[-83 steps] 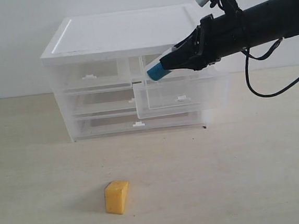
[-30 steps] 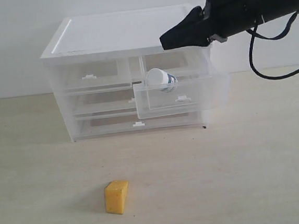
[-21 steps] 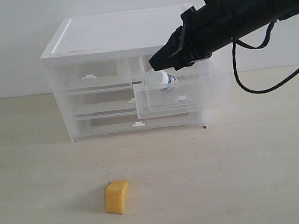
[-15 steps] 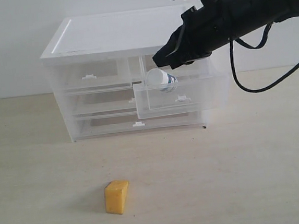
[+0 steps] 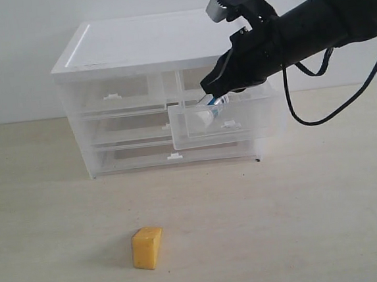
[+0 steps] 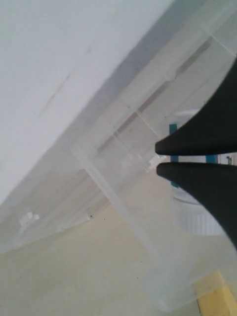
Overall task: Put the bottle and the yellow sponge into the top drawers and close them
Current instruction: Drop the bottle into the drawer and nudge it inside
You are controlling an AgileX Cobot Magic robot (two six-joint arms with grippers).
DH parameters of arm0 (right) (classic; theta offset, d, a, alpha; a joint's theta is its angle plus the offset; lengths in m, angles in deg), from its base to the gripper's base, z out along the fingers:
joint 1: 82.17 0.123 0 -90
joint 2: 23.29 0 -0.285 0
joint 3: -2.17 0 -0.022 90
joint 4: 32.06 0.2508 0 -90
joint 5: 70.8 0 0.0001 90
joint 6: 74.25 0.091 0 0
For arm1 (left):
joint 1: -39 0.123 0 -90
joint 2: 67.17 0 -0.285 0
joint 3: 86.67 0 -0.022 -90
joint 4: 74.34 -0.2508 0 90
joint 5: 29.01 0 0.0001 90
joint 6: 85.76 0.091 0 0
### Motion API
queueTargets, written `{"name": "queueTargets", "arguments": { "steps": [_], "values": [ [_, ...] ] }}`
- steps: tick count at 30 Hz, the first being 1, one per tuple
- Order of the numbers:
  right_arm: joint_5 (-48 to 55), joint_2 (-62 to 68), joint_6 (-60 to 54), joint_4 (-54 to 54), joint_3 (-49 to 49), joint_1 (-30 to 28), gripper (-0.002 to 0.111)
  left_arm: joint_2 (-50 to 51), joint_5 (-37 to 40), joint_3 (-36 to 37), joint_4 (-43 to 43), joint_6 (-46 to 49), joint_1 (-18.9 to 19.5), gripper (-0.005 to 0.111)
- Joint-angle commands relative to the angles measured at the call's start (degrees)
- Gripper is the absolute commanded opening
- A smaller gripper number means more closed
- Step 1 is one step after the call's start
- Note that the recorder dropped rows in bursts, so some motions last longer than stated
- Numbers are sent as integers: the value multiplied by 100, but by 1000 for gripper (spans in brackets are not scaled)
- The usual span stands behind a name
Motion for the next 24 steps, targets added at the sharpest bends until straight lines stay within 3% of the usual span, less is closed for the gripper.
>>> {"name": "queueTargets", "arguments": {
  "steps": [1,7,17,24],
  "values": [
    [-101,-256,-3,-56,-23,2,1,-22,-18,20,23,37,12,4],
    [204,-827,467,-541,-23,2,1,-22,-18,20,23,37,12,4],
    [2199,-1338,1695,-2040,-23,34,1,-22,-18,20,23,37,12,4],
    [2017,-1338,2941,-3748,163,768,1,-22,-18,20,23,37,12,4]
  ]
}}
